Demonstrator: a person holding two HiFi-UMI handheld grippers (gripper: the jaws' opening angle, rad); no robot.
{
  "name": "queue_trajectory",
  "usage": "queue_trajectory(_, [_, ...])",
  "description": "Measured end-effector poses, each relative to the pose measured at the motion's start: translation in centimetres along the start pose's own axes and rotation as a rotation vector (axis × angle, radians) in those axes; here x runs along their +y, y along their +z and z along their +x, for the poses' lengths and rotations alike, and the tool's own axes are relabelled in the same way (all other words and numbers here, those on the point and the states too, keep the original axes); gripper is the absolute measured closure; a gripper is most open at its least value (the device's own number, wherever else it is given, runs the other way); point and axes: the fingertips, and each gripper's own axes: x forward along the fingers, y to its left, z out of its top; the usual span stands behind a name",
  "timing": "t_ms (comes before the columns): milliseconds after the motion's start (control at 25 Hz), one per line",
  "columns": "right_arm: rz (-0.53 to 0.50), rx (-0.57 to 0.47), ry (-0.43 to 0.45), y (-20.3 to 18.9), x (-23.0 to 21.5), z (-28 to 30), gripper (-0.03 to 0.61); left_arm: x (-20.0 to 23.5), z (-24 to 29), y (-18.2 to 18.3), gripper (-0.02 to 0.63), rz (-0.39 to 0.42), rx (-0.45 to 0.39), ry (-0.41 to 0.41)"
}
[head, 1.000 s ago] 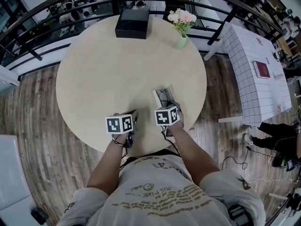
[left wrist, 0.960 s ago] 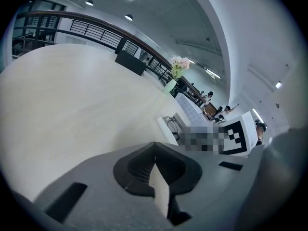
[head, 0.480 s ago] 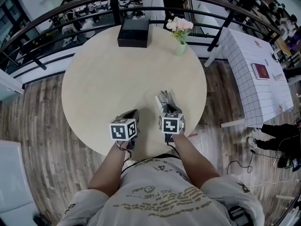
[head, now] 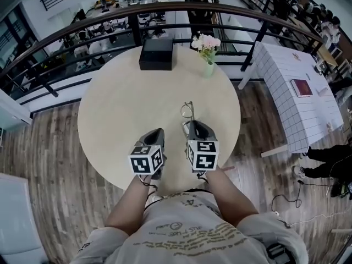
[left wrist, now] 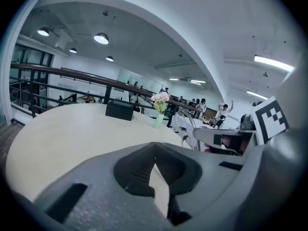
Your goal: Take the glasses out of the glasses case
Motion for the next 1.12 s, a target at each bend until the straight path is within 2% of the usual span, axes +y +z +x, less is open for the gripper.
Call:
queue_trajectory(240, [0.024,-0.158,0.024,5.1,0.1,-3.0,0.557,-2.8,-1.2,4.8,0.601,0.062,-0.092,-0.033])
queue_trajectory(400, [0.003,-0.245,0.032,8.0,0.5,-5.4,0.557,-4.1,-3.2,7.7,0.601,0.123,-0.166,-0.017])
queue_trajectory(560, [0.012,-0.299,0.052,9.1,0.6,-7.3,0.557,-5.8,-4.0,8.4,0.601,0.15,-0.192,-0.027])
queue_trajectory(800, [0.011,-0.283,0.045,8.5,0.6,-7.3,0.557,-6.8,-3.7,8.1,0.601,0.162,-0.182,-0.071])
queue_trajectory(1120, [0.019,-0.253,0.055,7.0,1.0,-7.4,0.557,-6.6,-3.9,6.8,0.601,0.142,-0.173,-0.07])
